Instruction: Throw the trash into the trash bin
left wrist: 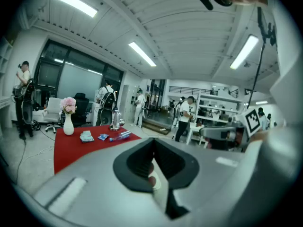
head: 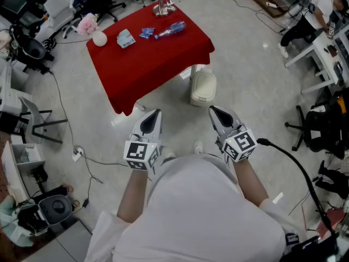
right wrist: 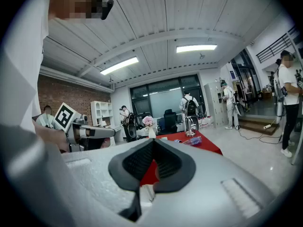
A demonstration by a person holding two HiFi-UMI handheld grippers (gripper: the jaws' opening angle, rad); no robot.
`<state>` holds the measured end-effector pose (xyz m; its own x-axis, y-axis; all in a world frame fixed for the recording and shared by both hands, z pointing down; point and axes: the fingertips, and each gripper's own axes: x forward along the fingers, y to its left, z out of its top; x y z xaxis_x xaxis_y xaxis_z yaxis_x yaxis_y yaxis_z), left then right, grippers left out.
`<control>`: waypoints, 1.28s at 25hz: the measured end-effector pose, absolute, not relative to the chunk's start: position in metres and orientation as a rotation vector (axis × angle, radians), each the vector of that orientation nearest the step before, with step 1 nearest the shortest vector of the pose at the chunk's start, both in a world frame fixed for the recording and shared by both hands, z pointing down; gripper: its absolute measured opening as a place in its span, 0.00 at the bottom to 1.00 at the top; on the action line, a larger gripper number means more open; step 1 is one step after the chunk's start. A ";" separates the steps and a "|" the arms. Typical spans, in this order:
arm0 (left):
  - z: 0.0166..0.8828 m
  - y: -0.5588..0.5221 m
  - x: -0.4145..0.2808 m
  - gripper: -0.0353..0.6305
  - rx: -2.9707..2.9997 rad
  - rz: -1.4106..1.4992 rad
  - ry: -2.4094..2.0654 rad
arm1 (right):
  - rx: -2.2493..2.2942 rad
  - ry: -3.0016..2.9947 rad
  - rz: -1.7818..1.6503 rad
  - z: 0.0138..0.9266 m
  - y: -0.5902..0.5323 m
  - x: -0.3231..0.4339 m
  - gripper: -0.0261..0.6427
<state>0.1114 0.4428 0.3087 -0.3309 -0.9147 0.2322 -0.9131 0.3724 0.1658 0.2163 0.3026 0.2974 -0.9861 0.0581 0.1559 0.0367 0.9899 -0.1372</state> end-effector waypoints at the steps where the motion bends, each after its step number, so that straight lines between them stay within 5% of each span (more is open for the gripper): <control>1: 0.309 0.443 0.111 0.06 1.615 -0.008 -2.350 | -0.071 -2.974 0.200 0.297 0.303 0.216 0.04; 32: 0.337 0.499 0.078 0.06 1.697 0.109 -2.271 | 0.136 -2.946 0.260 0.316 0.339 0.197 0.04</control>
